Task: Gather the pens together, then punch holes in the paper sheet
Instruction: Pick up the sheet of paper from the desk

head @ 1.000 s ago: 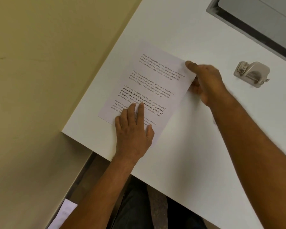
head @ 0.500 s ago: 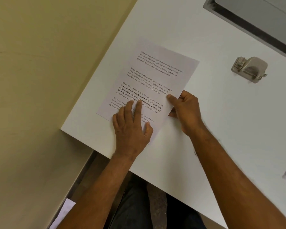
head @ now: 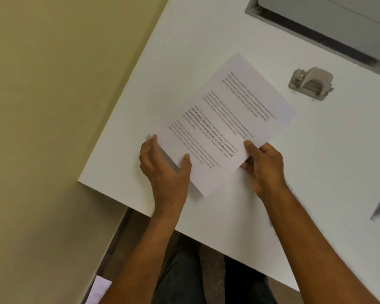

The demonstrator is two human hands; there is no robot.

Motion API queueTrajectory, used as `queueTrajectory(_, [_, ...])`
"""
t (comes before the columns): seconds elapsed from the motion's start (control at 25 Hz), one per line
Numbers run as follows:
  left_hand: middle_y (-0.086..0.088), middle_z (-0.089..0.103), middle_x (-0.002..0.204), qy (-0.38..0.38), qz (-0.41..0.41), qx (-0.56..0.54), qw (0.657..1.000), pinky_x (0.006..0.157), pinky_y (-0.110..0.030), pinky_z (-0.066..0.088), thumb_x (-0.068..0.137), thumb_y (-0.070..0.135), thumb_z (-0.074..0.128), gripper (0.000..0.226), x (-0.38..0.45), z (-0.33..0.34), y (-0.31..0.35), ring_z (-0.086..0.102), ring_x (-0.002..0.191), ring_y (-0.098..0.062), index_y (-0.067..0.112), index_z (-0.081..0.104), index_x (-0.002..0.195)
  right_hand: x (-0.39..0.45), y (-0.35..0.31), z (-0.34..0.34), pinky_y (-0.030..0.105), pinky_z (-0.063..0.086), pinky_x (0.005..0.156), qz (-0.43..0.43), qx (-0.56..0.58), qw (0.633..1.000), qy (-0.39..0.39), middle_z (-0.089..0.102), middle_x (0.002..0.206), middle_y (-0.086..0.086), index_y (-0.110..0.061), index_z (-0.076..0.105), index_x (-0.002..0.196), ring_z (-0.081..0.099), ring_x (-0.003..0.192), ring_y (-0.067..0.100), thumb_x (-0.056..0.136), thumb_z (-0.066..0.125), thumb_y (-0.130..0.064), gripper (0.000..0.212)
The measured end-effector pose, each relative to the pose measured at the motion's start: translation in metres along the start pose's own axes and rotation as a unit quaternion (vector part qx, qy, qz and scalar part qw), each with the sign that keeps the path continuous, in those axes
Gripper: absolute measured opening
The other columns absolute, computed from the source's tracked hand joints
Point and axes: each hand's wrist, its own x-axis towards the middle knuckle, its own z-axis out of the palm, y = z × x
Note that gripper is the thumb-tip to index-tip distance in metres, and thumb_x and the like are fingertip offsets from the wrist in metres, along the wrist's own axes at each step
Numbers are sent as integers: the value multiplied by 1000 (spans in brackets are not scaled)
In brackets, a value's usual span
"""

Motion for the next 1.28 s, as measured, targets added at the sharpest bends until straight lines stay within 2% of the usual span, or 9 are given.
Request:
queueTrajectory(0.12, [-2, 33, 155, -19, -131, -152, 979, 82, -12, 55, 90, 27, 79, 87, -1, 4, 26, 61, 119, -14, 29, 23, 157, -9, 7, -30, 35, 66, 81, 8, 42, 998, 40, 81, 107, -1, -15, 74, 106, 77, 102, 21, 99, 68, -14, 9])
queueTrajectory(0.16, [-1, 42, 150, -34, -173, -198, 964, 78, -13, 58, 92, 25, 77, 82, -3, 7, 33, 66, 111, -11, 31, 25, 155, -13, 9, -39, 35, 66, 82, 10, 57, 997, 53, 81, 107, -2, -16, 74, 106, 77, 102, 20, 99, 68, -13, 10])
queueTrajectory(0.28, [-1, 71, 126, -130, -262, -329, 898, 84, -34, 64, 98, 21, 70, 52, -8, 19, 46, 74, 107, -18, 23, 47, 145, -25, 15, -67, 34, 65, 83, 13, 110, 990, 87, 81, 105, -4, -19, 75, 106, 77, 102, 17, 100, 66, -12, 13])
queueTrajectory(0.4, [-2, 79, 113, -229, -273, -331, 873, 81, -35, 64, 102, 19, 63, 20, -15, 34, 58, 76, 102, -19, 18, 70, 121, -34, 25, -87, 33, 66, 80, 22, 160, 980, 118, 81, 108, -2, -18, 75, 110, 77, 103, 18, 100, 65, -11, 15])
queueTrajectory(0.68, [1, 81, 94, -262, -256, -243, 898, 58, -25, 60, 104, 12, 57, 18, -20, 66, 77, 75, 76, -14, 17, 74, 102, -49, 40, -104, 33, 65, 79, 18, 238, 958, 160, 79, 113, 1, -14, 72, 123, 76, 105, 22, 100, 66, -11, 23])
queueTrajectory(0.84, [-2, 81, 97, -283, -243, -202, 906, 62, -28, 62, 104, 13, 58, 17, -14, 75, 82, 76, 76, -14, 16, 74, 105, -55, 41, -108, 37, 65, 83, 32, 281, 948, 146, 79, 116, 2, -16, 68, 129, 76, 105, 22, 100, 66, -15, 29])
queueTrajectory(1.04, [0, 82, 94, -315, -231, -173, 904, 59, -24, 60, 105, 14, 57, 16, -1, 81, 83, 77, 75, -12, 13, 74, 106, -52, 43, -106, 39, 65, 84, 72, 352, 922, 144, 78, 116, 7, -11, 68, 127, 77, 103, 23, 99, 67, -10, 28])
queueTrajectory(1.2, [-2, 82, 100, -341, -214, -144, 904, 67, -27, 62, 104, 16, 59, 16, 10, 85, 87, 78, 82, -15, 14, 74, 106, -49, 45, -100, 35, 66, 78, 79, 369, 911, 167, 80, 110, 5, -13, 71, 120, 79, 96, 20, 99, 66, -8, 22])
queueTrajectory(1.28, [-2, 82, 100, -352, -199, -127, 906, 65, -25, 60, 104, 16, 59, 16, 15, 88, 93, 77, 81, -14, 14, 75, 107, -47, 47, -95, 34, 66, 75, 77, 369, 906, 191, 81, 106, 2, -15, 72, 116, 79, 94, 19, 100, 66, -9, 19])
